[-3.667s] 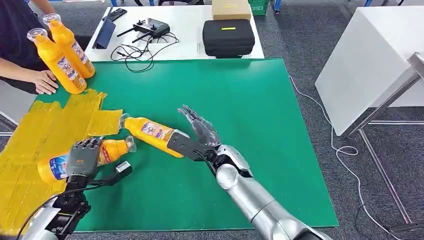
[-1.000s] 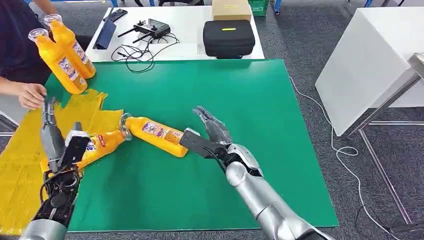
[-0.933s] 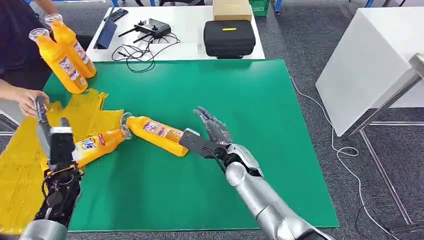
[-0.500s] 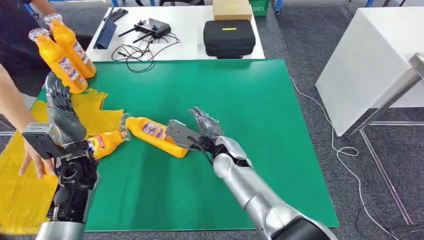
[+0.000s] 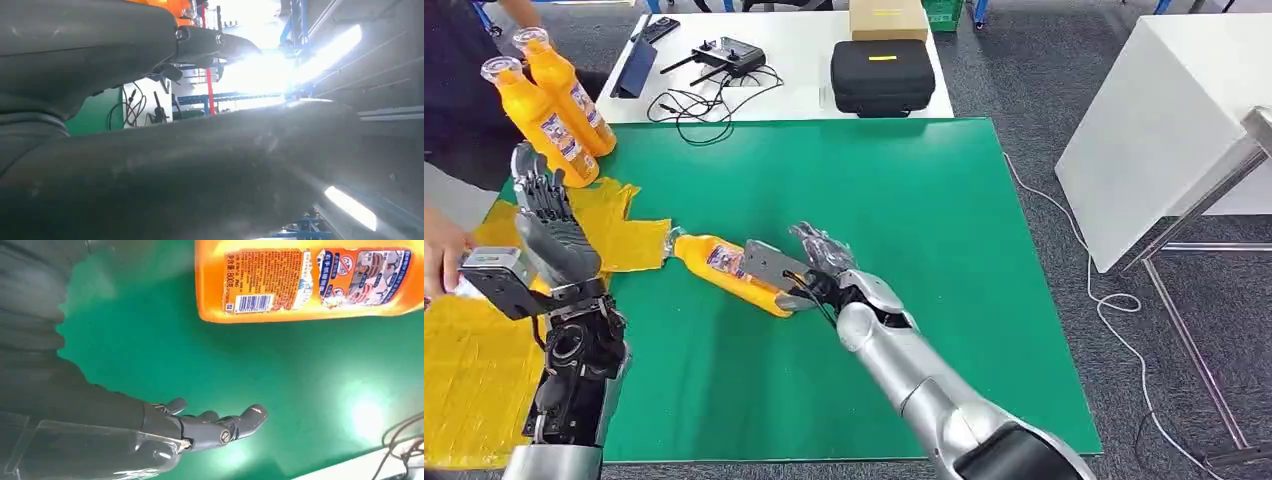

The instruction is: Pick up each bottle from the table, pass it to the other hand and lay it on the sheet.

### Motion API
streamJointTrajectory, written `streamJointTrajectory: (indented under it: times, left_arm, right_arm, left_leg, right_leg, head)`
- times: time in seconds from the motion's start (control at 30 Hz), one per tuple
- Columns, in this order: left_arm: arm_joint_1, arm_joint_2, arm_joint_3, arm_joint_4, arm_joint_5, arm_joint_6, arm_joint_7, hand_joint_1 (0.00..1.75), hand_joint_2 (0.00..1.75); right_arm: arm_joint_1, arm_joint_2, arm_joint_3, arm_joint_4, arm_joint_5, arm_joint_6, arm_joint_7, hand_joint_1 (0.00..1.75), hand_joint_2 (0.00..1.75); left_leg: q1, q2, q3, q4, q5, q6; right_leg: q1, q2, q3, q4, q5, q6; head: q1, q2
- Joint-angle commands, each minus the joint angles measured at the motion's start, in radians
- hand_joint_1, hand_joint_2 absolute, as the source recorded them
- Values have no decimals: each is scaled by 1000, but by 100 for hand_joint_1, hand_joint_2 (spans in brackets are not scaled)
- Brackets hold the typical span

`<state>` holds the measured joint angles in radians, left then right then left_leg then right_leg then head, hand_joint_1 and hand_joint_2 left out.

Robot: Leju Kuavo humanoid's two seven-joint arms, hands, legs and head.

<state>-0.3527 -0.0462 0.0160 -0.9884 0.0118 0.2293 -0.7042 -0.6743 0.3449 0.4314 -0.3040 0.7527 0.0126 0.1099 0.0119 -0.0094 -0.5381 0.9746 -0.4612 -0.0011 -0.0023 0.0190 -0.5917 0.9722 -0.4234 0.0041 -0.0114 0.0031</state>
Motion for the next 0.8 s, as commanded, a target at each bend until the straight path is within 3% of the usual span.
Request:
streamJointTrajectory:
  times: [0.03, 0.8]
  left_arm:
    - [29, -3, 46, -34, 4, -2, 6, 0, 0]
    - [87, -15, 91, -102, -4, -39, 6, 0, 0]
  right_arm:
    - [-53, 3, 27, 68, 11, 20, 11, 0, 175]
    - [-47, 4, 112, 57, -17, 38, 51, 0, 175]
  left_leg:
    - [1, 2, 6, 0, -3, 1]
    - [1, 0, 3, 0, -2, 1]
  right_leg:
    - [2, -1, 6, -1, -2, 1]
    - [1, -2, 4, -1, -1, 1]
  head:
    - [0, 0]
    - [0, 0]
